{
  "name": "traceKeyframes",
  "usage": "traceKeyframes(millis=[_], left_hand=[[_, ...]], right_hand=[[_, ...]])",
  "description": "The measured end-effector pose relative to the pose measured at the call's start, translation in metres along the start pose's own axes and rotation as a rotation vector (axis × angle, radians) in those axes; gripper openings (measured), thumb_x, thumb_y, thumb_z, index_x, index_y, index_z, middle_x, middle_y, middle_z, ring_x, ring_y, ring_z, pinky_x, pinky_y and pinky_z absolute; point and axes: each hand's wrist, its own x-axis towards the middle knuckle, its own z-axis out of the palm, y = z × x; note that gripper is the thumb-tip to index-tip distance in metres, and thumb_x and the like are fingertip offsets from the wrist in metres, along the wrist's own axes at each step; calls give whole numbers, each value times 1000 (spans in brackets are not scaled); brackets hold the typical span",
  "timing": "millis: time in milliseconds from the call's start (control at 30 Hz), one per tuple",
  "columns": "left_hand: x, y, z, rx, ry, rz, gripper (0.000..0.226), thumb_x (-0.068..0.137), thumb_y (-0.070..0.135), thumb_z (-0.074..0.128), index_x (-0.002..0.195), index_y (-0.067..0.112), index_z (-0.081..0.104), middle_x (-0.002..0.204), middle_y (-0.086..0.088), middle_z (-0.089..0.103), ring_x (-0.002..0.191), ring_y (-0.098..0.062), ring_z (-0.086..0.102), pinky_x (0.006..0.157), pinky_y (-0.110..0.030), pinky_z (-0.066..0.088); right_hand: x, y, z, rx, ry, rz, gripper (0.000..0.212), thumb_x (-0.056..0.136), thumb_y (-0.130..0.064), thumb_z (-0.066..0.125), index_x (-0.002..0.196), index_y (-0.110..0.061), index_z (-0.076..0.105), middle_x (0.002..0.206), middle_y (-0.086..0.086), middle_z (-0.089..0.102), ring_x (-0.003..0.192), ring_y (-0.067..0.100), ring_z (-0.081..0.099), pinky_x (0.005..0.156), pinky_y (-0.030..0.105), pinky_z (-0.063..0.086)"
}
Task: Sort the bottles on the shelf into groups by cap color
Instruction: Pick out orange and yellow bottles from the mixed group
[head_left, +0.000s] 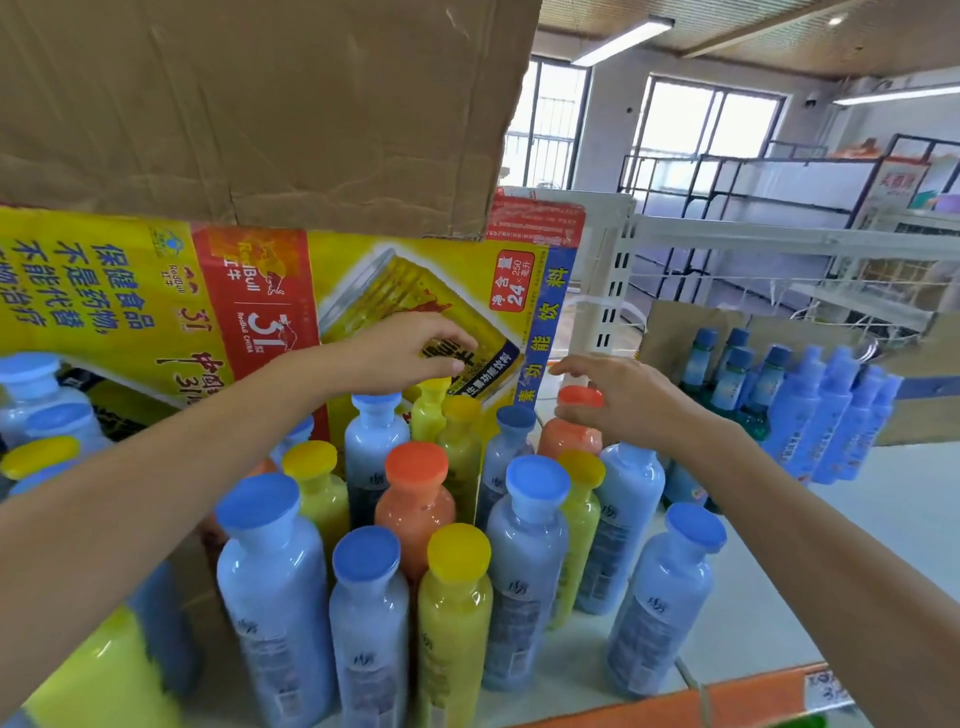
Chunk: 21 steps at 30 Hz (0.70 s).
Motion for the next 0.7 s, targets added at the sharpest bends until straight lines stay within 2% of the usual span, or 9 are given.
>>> traceKeyframes(millis=[100, 167, 333, 400, 533, 633, 700], left_hand=[[-28, 16, -3, -51, 26, 26, 31, 90, 24, 54, 121, 20, 56, 129, 3, 51, 117, -8, 45, 97, -20, 34], [-45, 22, -2, -90, -28, 27, 30, 87, 30, 57, 116, 23, 59, 127, 7, 53, 115, -7, 48, 91, -14, 38], [-72, 25, -1, -164, -178, -39, 45, 67, 52, 59, 108, 34, 62, 119, 12, 57, 105, 5, 52, 89, -16, 45], [-77, 24, 2, -140, -223, -77, 44, 67, 50, 65, 109, 39, 58, 115, 18, 57, 101, 8, 53, 85, -10, 45], [-79, 23, 10, -109, -215, -87, 45, 73, 35, 73, 114, 36, 54, 106, 21, 55, 96, 2, 55, 77, -8, 44], [-79, 25, 11, -86, -208, -72, 42, 75, 34, 72, 114, 31, 54, 104, 19, 53, 91, 5, 52, 76, -8, 43], [-79, 25, 12, -58, -213, -54, 40, 78, 35, 70, 114, 30, 53, 107, 15, 53, 92, 2, 53, 77, -12, 44]], right_hand=[[-1, 7, 0, 24, -1, 22, 43, 86, -38, 59, 127, -28, 50, 121, 1, 58, 98, 19, 54, 83, 30, 42], [-2, 8, 2, 52, -7, 17, 41, 85, -36, 61, 124, -26, 53, 116, 1, 61, 91, 17, 52, 80, 29, 41], [-4, 5, 10, 59, 15, 19, 41, 84, -29, 64, 124, -26, 55, 117, 5, 60, 103, 25, 55, 85, 33, 41], [-2, 5, 11, 33, 11, 22, 42, 84, -29, 63, 125, -27, 54, 117, 6, 59, 105, 26, 54, 84, 33, 41], [0, 3, 12, -38, -7, 23, 41, 86, -28, 62, 126, -27, 52, 123, 6, 56, 108, 27, 54, 87, 35, 43], [1, 0, 16, -84, 20, -2, 38, 88, -22, 59, 125, -26, 53, 124, 8, 54, 106, 29, 56, 84, 33, 42], [0, -1, 16, -88, 24, -9, 37, 88, -18, 58, 124, -25, 54, 123, 8, 54, 106, 30, 56, 83, 33, 41]])
